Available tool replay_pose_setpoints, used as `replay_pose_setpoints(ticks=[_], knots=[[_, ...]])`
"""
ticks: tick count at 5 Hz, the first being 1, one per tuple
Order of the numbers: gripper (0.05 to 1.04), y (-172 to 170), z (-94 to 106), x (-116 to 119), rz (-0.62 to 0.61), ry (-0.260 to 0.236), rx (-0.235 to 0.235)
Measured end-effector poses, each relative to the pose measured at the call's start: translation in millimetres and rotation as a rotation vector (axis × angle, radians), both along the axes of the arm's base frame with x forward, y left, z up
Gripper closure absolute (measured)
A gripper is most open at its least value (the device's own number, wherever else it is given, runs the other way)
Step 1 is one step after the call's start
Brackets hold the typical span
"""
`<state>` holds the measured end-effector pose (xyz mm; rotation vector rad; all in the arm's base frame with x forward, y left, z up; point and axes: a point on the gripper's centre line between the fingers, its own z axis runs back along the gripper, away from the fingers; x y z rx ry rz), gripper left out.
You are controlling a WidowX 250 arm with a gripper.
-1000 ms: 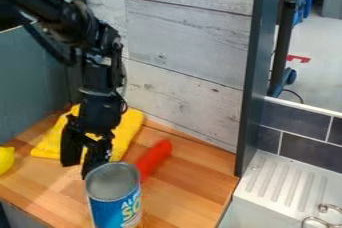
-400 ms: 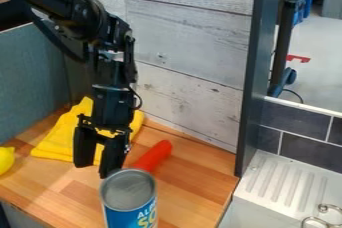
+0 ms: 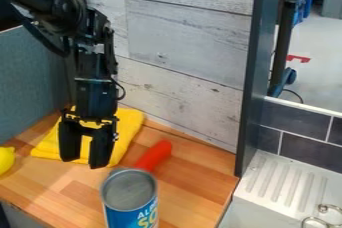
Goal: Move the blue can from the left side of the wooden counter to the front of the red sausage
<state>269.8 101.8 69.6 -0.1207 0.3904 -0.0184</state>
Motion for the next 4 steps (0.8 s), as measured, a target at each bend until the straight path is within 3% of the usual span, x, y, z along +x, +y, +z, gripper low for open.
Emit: replay_pose_setpoints(ticks=[1, 2, 4], knots=[[0.081, 25.6, 22.6, -5.3, -0.026, -0.109, 0.175], [0.081, 55.5, 44.0, -28.4, 0.036, -0.206, 0.231], [0.081, 77.8, 63.5, -38.6, 0.061, -0.308, 0.194]])
